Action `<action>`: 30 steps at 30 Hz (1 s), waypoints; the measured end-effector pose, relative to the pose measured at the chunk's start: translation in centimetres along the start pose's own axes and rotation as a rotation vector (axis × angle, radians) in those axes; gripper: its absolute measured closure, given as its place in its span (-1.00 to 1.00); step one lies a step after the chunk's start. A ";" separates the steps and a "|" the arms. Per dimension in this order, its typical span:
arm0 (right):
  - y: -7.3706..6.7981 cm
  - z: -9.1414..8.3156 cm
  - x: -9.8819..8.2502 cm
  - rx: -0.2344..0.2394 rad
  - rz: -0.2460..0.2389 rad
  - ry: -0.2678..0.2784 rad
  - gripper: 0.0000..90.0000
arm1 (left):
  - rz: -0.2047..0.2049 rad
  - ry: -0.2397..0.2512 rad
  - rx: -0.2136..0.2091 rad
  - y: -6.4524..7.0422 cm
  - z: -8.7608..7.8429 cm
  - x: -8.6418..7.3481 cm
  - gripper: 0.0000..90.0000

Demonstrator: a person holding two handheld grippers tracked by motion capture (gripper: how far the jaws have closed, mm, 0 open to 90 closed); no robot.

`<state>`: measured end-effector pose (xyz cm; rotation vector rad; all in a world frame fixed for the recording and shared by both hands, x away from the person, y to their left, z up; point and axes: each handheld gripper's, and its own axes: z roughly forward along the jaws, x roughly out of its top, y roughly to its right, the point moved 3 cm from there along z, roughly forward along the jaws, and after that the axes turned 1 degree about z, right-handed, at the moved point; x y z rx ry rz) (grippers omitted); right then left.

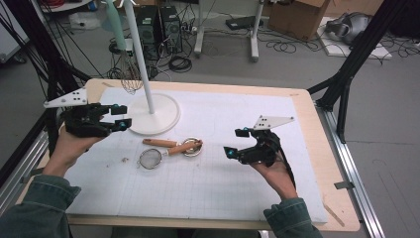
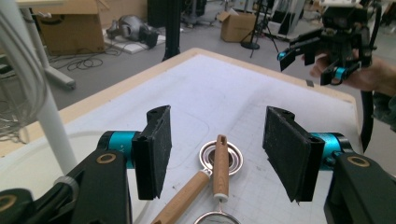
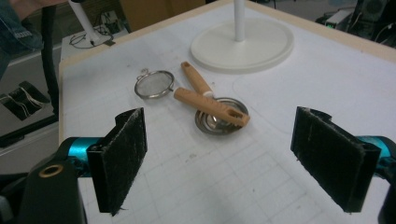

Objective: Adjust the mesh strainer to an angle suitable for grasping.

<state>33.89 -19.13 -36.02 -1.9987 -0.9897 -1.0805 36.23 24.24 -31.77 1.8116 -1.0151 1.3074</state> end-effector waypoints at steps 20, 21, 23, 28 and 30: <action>0.9 -3.7 -2.7 -0.037 0.031 0.043 -0.62 | 0.038 -0.140 -0.061 1.0 6.9 -2.8 0.01; 0.9 -3.8 -2.8 -0.038 0.030 0.049 -0.62 | 0.041 -0.146 -0.066 1.1 7.2 -2.9 0.02; 1.0 -4.0 -3.0 -0.042 0.033 0.051 -0.62 | 0.042 -0.165 -0.072 1.1 7.8 -3.2 0.03; 1.2 -4.2 -3.3 -0.045 0.030 0.054 -0.62 | 0.035 -0.212 -0.085 0.9 8.9 -3.9 0.06; 1.2 -4.3 -3.4 -0.045 0.035 0.054 -0.62 | 0.039 -0.225 -0.086 1.0 9.3 -4.1 0.07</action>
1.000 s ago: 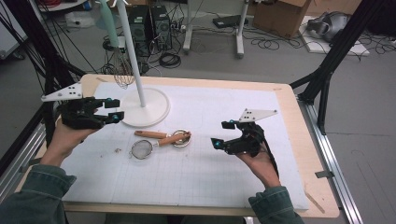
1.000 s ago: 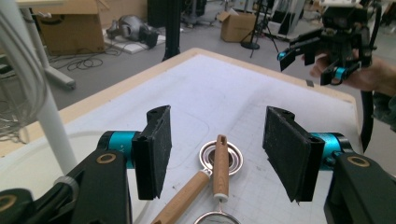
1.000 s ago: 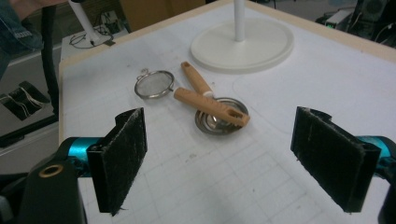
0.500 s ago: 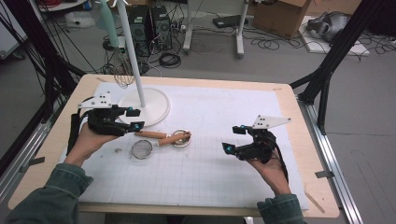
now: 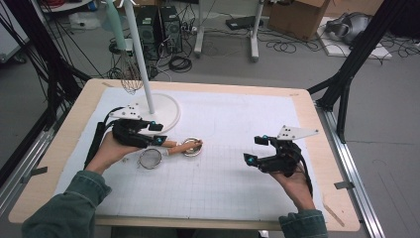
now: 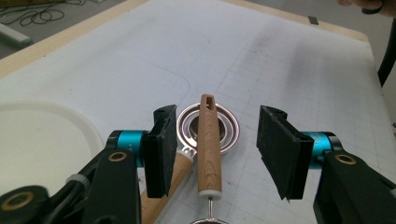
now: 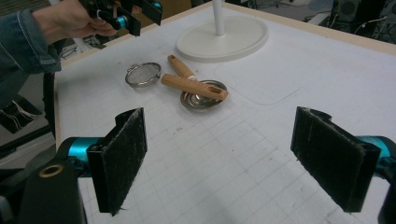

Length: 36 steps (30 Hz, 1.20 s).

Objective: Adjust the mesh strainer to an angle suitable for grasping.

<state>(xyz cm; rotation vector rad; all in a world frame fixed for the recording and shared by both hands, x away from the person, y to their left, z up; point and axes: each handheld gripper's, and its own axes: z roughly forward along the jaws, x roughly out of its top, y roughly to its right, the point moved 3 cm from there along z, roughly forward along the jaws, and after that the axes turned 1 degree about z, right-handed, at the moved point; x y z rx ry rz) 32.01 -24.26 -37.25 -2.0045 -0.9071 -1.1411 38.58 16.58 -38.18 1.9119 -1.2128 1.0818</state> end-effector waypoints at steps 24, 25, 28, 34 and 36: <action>0.0 -0.8 -0.4 -0.004 0.007 0.017 -0.62 | 0.015 -0.140 -0.040 0.6 3.7 -1.6 0.20; 0.0 -0.8 -0.4 -0.003 0.006 0.018 -0.62 | 0.018 -0.136 -0.040 0.7 3.6 -1.5 0.20; 0.1 -1.0 -0.4 -0.007 0.008 0.020 -0.62 | 0.018 -0.117 -0.034 0.7 3.3 -1.4 0.20; 0.1 -1.3 -0.5 -0.011 0.009 0.027 -0.62 | 0.018 -0.089 -0.010 1.0 2.7 -1.5 0.18; 0.2 -1.3 -0.5 -0.012 0.007 0.029 -0.62 | 0.019 -0.084 0.003 0.8 2.5 -1.8 0.18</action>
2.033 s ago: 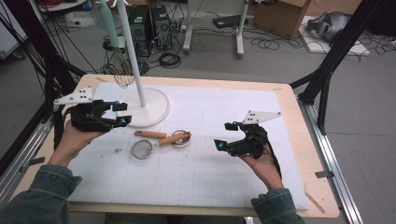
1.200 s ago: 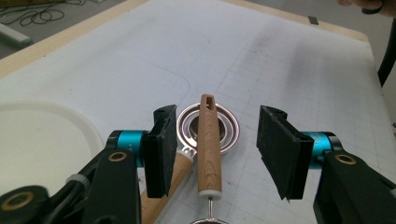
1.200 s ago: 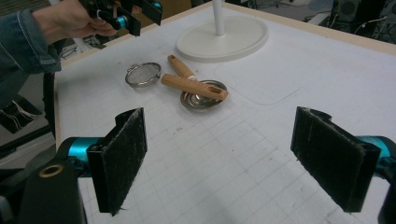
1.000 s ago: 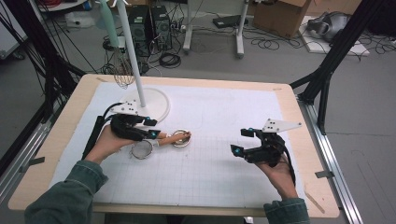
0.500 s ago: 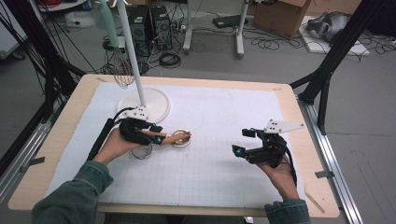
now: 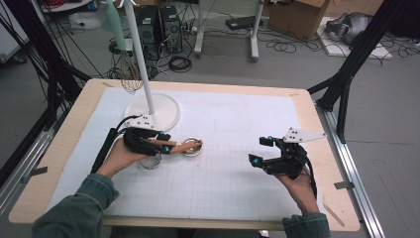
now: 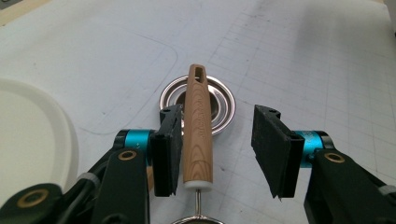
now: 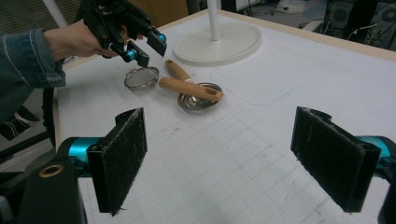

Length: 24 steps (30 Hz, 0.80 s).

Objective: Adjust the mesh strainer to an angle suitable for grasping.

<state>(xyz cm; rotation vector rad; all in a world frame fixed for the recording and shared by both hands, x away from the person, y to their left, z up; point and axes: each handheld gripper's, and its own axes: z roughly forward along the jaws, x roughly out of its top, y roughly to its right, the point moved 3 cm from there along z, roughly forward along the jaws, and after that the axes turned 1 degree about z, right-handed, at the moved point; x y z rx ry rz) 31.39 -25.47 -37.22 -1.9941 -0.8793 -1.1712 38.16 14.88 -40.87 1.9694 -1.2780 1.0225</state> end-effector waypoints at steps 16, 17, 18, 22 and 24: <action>0.1 0.5 -0.2 0.007 0.009 -0.016 -0.62 | 0.004 -0.135 0.033 -0.3 2.9 -1.4 0.27; 0.1 0.5 -0.2 0.007 0.007 -0.015 -0.62 | 0.004 -0.140 0.034 -0.2 3.0 -1.5 0.27; 0.1 0.5 -0.2 0.007 0.007 -0.016 -0.62 | 0.000 -0.137 0.033 -0.1 3.1 -1.5 0.28; 0.1 0.6 -0.2 0.008 0.007 -0.018 -0.62 | 0.015 -0.155 0.035 -0.1 3.3 -1.6 0.31; 0.1 0.6 -0.2 0.009 0.008 -0.019 -0.62 | 0.018 -0.164 0.037 -0.1 3.4 -1.6 0.32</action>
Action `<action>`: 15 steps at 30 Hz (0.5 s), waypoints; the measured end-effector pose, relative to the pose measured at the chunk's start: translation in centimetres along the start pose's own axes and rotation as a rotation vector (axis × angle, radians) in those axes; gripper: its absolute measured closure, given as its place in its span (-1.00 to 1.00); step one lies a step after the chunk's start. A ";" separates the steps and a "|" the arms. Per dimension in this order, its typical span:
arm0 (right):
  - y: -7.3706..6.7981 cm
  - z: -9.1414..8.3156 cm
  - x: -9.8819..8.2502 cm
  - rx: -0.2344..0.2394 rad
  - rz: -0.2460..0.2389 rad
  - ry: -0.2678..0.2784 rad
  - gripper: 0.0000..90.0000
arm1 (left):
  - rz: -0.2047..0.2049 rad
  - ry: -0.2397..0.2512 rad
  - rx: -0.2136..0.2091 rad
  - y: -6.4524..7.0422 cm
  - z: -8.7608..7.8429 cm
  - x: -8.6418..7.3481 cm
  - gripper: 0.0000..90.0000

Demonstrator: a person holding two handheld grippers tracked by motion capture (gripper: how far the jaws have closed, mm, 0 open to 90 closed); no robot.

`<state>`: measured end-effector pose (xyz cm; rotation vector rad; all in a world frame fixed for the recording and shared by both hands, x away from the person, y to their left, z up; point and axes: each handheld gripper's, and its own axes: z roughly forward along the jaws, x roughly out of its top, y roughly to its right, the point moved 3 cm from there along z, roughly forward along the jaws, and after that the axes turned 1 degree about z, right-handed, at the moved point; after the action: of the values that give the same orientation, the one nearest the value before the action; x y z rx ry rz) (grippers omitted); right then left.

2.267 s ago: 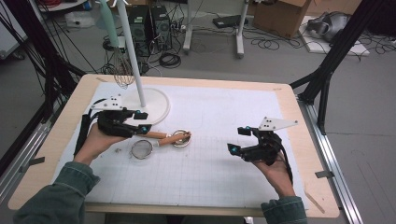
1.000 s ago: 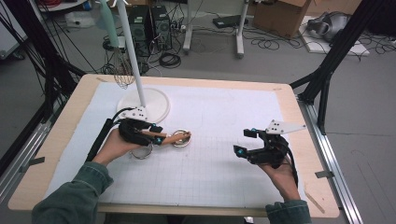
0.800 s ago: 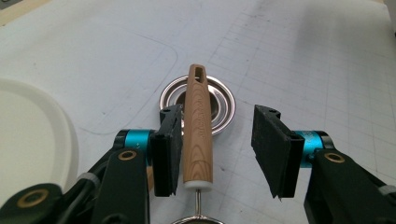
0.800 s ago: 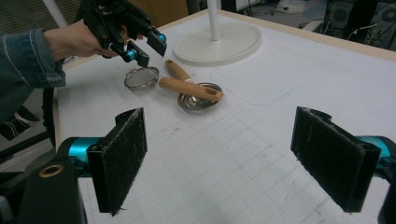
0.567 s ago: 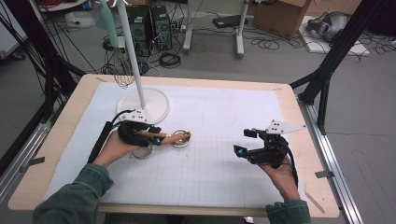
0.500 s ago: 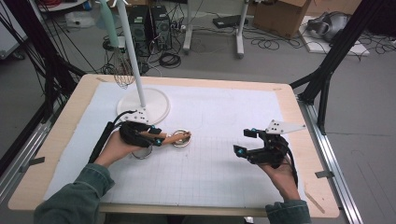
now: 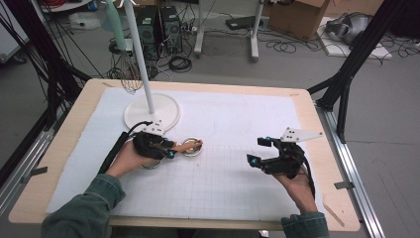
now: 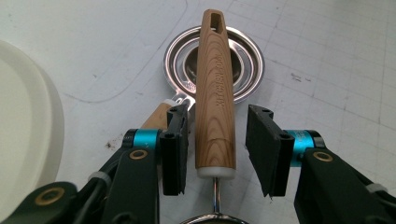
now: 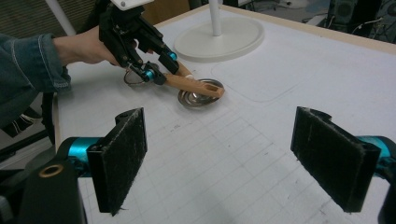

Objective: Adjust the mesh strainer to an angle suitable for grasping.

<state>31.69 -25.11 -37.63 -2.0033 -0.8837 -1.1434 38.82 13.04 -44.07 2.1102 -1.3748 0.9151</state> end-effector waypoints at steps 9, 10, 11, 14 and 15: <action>0.0 0.1 0.0 0.001 -0.004 -0.001 -0.62 | 0.004 -0.024 0.006 0.1 0.4 -0.2 0.37; 0.0 0.1 0.0 0.002 -0.003 -0.001 -0.62 | 0.011 -0.030 0.006 0.1 0.5 -0.2 0.37; 0.0 0.1 0.0 0.002 -0.004 -0.002 -0.62 | 0.016 -0.037 0.006 0.1 0.5 -0.2 0.38; 0.0 0.2 0.0 0.003 -0.009 0.001 -0.62 | 0.020 -0.049 0.010 0.2 0.7 -0.3 0.40; 0.0 0.2 0.0 0.003 -0.010 0.001 -0.62 | 0.024 -0.060 0.008 0.2 0.8 -0.3 0.40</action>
<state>31.78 -24.98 -37.67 -1.9973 -0.8956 -1.1483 38.81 12.60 -44.83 2.1480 -1.4308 0.8748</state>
